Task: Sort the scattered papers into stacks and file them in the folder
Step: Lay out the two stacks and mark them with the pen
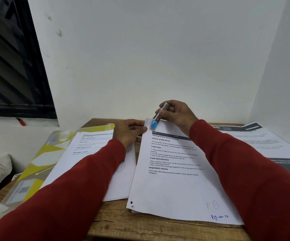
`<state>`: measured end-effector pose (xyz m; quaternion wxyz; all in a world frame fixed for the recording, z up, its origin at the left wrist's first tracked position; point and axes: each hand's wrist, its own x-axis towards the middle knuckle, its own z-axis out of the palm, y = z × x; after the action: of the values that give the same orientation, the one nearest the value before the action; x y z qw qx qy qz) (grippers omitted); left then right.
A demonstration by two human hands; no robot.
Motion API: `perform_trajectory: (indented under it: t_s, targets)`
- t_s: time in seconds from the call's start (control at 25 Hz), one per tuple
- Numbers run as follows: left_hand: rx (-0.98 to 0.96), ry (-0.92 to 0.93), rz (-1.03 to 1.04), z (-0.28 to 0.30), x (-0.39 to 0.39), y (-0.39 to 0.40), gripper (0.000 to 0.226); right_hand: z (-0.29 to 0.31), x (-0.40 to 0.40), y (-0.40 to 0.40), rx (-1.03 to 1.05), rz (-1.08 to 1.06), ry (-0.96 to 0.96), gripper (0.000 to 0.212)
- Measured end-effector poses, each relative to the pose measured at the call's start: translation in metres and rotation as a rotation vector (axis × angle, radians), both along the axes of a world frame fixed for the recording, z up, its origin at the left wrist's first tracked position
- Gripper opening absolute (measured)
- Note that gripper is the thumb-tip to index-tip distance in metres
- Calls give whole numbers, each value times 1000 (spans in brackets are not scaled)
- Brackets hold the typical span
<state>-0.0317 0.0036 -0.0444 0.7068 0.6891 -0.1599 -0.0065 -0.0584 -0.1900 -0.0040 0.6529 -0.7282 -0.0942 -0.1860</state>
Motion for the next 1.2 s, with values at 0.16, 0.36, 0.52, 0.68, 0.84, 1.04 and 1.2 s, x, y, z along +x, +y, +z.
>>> perform_trajectory:
  t_s: [0.16,0.36,0.52,0.68,0.84,1.04,1.2]
  targets:
    - [14,-5,0,-1,0,0,18,0,-1,2,-27,-29,-7,23]
    - [31,-12,-19,-2,-3,-4,18,1,-1,6,-67,-124,-33,21]
    - [-6,13,-25,-2,-1,-2,16,1,-1,6,45,1,25,24]
    - [-17,34,-46,-7,1,-1,15,14,1,0,266,-6,0,25]
    - [-7,39,-59,-11,7,1,23,17,2,-23,482,-179,-37,20]
    - [-9,64,-27,-9,9,-1,20,11,-6,-37,526,-253,-15,30]
    - [-47,84,29,-6,9,-1,14,5,-27,-52,518,-322,-28,32]
